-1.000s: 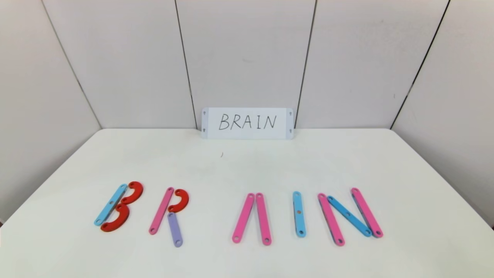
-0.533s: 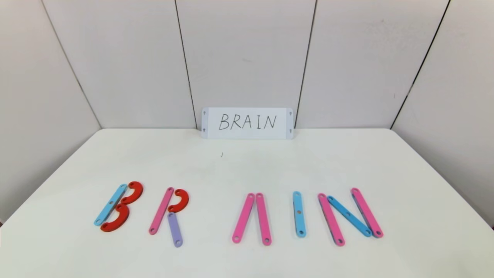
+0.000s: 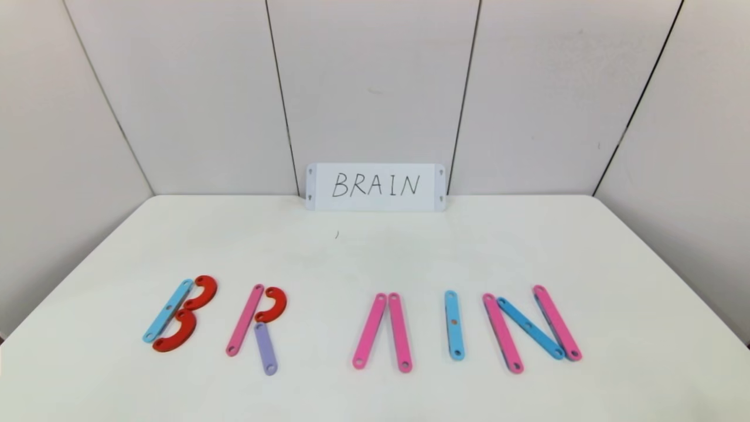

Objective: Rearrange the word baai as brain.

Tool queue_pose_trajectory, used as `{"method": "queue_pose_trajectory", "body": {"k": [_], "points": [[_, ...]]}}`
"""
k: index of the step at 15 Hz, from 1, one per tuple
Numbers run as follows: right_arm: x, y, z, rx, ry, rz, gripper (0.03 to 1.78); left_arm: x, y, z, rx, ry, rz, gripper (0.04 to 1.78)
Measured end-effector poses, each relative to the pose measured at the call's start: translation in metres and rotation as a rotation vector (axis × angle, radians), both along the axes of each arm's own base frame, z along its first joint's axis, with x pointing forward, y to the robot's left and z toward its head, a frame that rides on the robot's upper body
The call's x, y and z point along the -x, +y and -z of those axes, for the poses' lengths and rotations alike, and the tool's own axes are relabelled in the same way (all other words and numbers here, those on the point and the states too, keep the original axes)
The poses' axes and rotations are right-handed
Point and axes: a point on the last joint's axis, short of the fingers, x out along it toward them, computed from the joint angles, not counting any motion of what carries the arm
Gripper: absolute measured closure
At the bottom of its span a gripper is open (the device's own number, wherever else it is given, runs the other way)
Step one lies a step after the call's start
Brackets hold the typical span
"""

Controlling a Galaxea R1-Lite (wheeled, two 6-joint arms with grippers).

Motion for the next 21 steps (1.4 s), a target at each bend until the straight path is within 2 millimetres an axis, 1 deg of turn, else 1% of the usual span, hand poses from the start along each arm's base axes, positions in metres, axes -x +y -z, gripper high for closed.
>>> {"method": "queue_pose_trajectory", "body": {"k": [3, 7, 9, 13, 17, 21], "points": [[0.000, 0.000, 0.000, 0.000, 0.000, -0.003, 0.07, -0.001, 0.000, 0.003, 0.015, 0.032, 0.004, 0.08], [0.000, 0.000, 0.000, -0.002, -0.001, 0.000, 0.07, -0.002, 0.000, 0.014, 0.019, 0.144, -0.005, 0.08], [0.000, 0.000, 0.000, -0.001, -0.001, 0.000, 0.07, -0.002, 0.001, 0.021, 0.019, 0.218, -0.041, 0.08], [0.000, 0.000, 0.000, -0.007, -0.001, 0.003, 0.07, -0.002, 0.001, 0.021, 0.032, 0.206, -0.049, 0.08], [0.000, 0.000, 0.000, -0.018, -0.001, 0.006, 0.07, -0.002, 0.001, 0.021, 0.099, 0.209, -0.049, 0.08], [0.000, 0.000, 0.000, -0.019, -0.001, 0.004, 0.07, -0.002, 0.002, 0.021, 0.114, 0.206, -0.063, 0.08]]}}
